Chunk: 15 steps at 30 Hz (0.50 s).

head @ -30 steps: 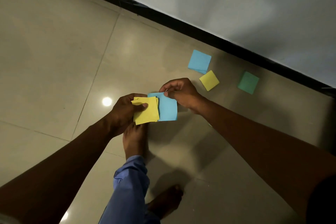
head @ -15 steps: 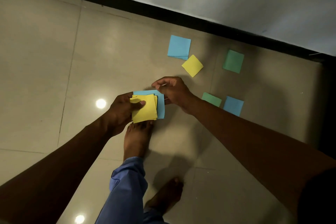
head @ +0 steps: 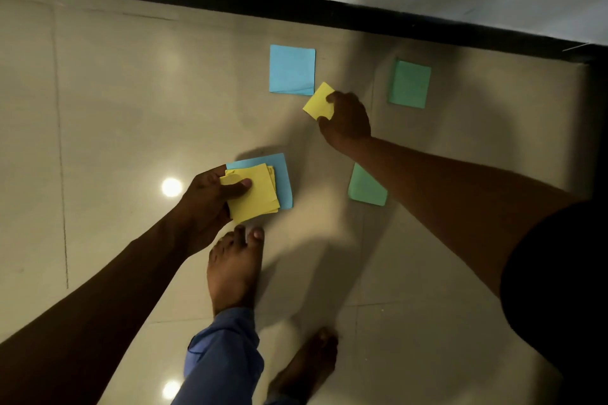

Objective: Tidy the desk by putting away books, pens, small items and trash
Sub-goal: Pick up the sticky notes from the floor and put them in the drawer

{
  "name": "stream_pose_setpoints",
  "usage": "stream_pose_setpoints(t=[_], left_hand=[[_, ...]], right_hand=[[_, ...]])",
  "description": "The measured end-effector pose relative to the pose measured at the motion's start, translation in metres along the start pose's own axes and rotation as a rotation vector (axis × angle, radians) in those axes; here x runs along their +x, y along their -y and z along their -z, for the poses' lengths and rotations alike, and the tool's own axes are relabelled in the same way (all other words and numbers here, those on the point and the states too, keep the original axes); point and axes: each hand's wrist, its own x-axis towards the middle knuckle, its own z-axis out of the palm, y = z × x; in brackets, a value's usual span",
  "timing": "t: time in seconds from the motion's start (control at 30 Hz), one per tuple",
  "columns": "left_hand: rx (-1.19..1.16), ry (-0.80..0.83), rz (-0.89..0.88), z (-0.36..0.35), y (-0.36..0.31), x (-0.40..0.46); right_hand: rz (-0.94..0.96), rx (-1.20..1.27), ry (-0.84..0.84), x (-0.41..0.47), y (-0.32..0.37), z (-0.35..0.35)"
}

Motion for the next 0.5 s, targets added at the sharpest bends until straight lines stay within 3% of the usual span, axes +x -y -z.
stream_pose_setpoints(t=[0.23, 0.5], left_hand=[[-0.010, -0.022, 0.014, -0.011, 0.008, 0.017], [0.015, -0.012, -0.006, -0.011, 0.003, 0.017]], right_hand=[[-0.029, -0.247, -0.092, 0.025, 0.000, -0.013], [-0.111, -0.207, -0.054, 0.039, -0.009, -0.001]])
